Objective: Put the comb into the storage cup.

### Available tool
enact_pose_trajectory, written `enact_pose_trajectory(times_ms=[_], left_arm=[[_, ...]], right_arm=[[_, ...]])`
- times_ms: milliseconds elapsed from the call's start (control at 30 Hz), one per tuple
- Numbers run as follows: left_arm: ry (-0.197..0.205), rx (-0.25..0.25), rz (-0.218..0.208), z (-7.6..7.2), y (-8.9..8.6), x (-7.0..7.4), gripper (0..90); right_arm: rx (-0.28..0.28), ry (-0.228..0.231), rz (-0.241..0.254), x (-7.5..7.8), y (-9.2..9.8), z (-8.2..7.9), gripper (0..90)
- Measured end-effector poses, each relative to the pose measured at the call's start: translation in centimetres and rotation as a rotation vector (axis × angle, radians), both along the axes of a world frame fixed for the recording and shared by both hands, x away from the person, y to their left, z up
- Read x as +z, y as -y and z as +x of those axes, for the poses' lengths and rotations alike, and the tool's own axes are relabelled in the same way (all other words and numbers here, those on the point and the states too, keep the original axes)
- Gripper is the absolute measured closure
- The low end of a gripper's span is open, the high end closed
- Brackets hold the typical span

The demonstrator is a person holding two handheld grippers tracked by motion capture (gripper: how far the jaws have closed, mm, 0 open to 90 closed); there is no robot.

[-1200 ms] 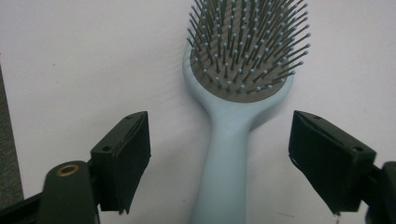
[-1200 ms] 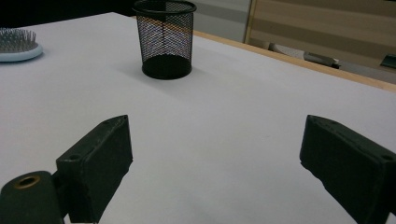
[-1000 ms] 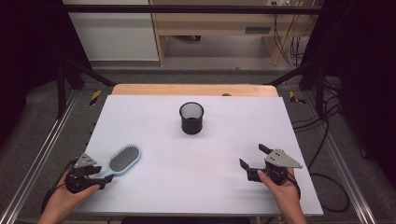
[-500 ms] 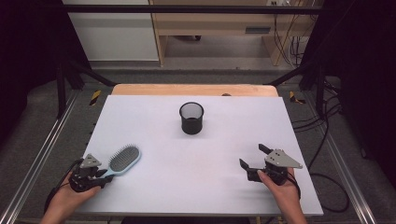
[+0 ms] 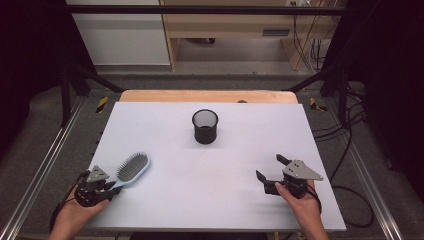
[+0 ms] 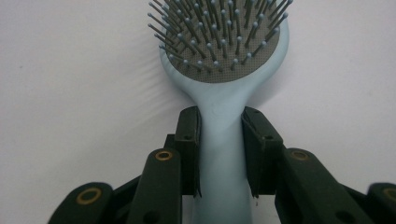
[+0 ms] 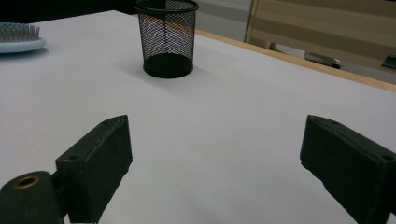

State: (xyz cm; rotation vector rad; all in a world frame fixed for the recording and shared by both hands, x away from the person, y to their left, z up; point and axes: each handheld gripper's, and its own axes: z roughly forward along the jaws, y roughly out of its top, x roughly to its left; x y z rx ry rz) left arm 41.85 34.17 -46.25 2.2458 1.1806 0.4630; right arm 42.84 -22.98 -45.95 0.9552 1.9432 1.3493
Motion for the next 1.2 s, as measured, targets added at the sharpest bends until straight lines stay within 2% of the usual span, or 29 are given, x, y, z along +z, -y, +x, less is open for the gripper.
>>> enact_pose_trajectory(times_ms=[200,600,700,900,1200], left_arm=[[0.072,-0.004,-0.005,0.6,0.7,0.5,69.4],[0.194,-0.018,-0.080,2.3,3.7,2.2,69.4],[0.208,-0.029,-0.108,2.7,4.7,2.5,69.5],[0.234,-0.064,-0.133,3.5,6.9,3.1,69.5],[0.309,-0.091,-0.171,4.7,9.7,4.7,69.5]], right_arm=[[0.004,0.000,-0.002,0.0,0.0,0.0,9.2],[0.004,-0.005,0.003,-0.1,-0.1,0.1,9.2],[0.005,-0.007,0.001,-0.1,-0.2,0.1,9.2],[0.004,-0.008,0.001,-0.2,-0.2,0.1,9.2],[0.004,-0.006,0.011,-0.1,-0.3,0.1,9.2]])
